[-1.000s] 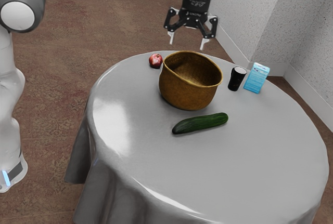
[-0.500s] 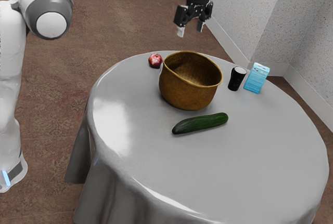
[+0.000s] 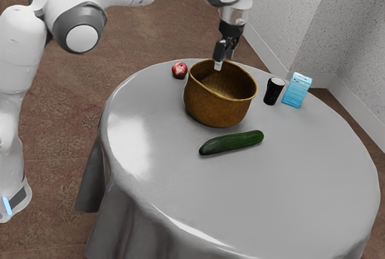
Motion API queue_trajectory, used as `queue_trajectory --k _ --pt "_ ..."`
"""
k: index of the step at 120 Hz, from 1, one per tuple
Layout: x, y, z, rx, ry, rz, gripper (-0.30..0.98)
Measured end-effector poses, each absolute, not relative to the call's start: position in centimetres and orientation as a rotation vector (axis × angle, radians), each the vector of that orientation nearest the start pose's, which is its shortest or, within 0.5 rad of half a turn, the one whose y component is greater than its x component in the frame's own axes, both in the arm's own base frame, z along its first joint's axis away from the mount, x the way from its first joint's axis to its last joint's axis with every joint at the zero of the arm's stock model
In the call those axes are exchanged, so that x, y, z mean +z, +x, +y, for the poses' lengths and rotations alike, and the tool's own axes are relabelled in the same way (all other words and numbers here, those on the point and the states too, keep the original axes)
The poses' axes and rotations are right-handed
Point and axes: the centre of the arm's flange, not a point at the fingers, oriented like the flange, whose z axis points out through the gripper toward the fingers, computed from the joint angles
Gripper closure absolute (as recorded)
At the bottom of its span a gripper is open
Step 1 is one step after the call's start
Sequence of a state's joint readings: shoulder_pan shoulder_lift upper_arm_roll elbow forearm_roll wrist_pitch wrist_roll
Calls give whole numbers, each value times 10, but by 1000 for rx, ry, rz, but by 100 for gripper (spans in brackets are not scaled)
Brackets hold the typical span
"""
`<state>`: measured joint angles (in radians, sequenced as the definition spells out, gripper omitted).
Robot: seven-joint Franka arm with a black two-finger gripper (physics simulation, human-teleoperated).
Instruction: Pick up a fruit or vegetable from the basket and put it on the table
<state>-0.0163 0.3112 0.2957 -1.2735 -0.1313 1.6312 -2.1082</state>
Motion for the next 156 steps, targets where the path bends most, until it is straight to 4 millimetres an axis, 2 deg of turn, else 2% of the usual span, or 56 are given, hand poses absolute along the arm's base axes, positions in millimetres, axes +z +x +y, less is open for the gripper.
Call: queue_trajectory --k 14,28,46,52,73,94,110,120,156 --pt "566 638 134 -8 1118 2858 0" --pt "547 650 137 18 1091 2852 0" --pt "537 658 152 54 1036 2841 0" --pt "527 662 155 54 1044 2843 0" --pt "506 672 152 77 1135 2824 0" --pt "491 670 150 90 1201 2814 0" --pt "469 672 141 68 1212 2824 0" --pt "464 675 132 62 1243 2802 0" --pt "449 679 133 50 1215 2824 0"
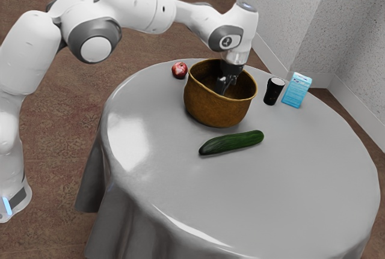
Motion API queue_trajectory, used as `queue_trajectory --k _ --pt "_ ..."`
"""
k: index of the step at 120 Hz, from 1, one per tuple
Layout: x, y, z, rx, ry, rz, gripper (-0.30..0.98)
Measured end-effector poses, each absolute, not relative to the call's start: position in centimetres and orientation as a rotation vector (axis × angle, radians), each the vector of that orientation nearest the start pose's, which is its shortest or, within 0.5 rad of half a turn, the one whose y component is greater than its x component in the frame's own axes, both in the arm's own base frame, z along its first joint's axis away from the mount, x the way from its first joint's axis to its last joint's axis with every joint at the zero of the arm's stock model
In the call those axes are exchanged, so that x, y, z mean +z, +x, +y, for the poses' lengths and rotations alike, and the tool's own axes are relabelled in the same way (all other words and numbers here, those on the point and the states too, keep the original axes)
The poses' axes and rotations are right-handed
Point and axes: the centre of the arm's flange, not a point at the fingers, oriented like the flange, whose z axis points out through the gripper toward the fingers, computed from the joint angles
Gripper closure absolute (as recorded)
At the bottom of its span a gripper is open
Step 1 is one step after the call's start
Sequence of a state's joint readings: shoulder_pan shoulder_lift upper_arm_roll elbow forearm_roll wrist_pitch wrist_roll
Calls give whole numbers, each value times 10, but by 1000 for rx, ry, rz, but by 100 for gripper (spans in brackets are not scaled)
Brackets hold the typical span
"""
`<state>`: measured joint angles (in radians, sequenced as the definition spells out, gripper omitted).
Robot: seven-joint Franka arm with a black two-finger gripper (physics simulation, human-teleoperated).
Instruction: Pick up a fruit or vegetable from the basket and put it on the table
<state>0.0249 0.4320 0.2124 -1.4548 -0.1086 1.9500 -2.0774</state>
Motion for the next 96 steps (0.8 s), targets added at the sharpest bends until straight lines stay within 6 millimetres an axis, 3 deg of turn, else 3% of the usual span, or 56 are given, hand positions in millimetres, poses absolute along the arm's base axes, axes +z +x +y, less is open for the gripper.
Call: queue_trajectory --k 27,54,82,96 --pt "435 681 131 25 1158 2851 0" --pt "417 678 130 7 1209 2818 0" --pt "420 676 134 -16 1232 2780 41" --pt "423 674 140 -12 1286 2754 53"
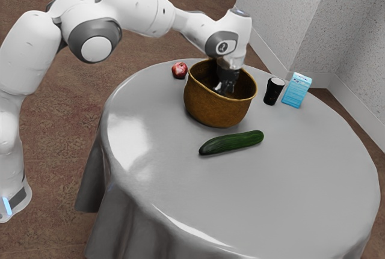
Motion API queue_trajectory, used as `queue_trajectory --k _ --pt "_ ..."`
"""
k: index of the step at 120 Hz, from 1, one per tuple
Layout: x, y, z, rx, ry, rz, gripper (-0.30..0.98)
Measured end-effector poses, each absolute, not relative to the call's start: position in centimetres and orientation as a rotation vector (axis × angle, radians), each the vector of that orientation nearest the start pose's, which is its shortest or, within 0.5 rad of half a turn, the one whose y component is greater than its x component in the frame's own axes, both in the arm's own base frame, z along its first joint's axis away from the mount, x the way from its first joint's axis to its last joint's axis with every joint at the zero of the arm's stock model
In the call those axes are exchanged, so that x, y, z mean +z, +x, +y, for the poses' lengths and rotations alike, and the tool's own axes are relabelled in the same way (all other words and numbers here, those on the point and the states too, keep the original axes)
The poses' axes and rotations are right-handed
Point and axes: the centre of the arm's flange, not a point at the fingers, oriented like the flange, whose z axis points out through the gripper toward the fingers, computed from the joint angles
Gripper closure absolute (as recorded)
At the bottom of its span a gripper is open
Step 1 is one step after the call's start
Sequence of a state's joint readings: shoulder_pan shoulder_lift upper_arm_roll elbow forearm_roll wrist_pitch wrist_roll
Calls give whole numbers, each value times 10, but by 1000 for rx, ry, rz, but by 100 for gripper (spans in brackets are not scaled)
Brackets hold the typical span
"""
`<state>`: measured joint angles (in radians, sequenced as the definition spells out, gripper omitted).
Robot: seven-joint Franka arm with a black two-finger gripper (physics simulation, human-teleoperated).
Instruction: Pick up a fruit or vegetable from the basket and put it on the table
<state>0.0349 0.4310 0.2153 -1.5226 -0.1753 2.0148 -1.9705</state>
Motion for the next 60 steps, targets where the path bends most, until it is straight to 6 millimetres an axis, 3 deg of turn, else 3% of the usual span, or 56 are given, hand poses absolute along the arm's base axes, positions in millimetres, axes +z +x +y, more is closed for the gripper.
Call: queue_trajectory --k 44,60 --pt "439 667 145 23 1377 2707 63" --pt "431 667 146 28 1366 2722 40"
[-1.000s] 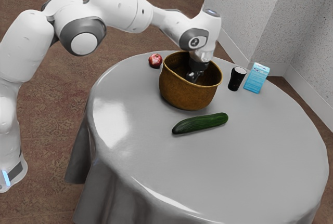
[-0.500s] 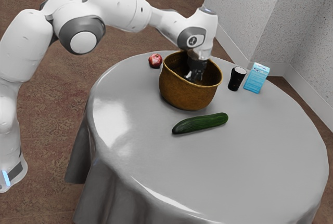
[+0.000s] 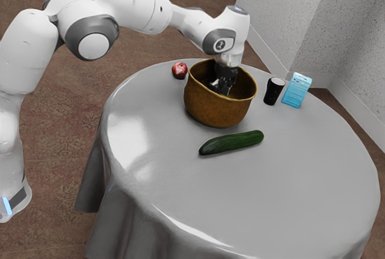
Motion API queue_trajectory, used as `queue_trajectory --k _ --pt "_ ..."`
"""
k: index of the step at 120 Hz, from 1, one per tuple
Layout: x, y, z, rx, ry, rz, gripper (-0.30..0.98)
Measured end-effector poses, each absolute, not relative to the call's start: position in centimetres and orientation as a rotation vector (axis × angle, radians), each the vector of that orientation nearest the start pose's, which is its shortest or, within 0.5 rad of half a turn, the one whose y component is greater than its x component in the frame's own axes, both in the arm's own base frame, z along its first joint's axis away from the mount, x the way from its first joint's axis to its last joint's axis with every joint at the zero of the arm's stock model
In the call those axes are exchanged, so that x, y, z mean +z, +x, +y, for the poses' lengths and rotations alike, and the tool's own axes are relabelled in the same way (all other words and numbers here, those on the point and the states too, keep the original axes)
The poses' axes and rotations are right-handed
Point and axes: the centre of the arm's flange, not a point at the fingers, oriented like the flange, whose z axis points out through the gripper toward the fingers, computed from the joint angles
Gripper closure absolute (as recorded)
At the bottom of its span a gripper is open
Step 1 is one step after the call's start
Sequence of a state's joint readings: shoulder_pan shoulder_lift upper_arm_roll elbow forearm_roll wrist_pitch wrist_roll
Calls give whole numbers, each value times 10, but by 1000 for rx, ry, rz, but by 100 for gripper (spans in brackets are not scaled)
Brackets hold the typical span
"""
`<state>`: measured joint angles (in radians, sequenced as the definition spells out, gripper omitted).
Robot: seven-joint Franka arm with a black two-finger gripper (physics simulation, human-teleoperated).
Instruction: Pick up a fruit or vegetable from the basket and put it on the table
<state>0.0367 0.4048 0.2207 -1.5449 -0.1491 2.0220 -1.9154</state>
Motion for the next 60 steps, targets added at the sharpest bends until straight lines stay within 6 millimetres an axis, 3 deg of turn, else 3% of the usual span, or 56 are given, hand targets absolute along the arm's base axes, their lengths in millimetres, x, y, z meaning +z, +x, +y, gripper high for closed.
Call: queue_trajectory --k 10,26,42,60 --pt "428 668 145 31 1356 2729 33" --pt "427 667 145 29 1350 2730 50" --pt "424 667 146 30 1365 2726 58" --pt "442 656 144 59 1374 2709 64"
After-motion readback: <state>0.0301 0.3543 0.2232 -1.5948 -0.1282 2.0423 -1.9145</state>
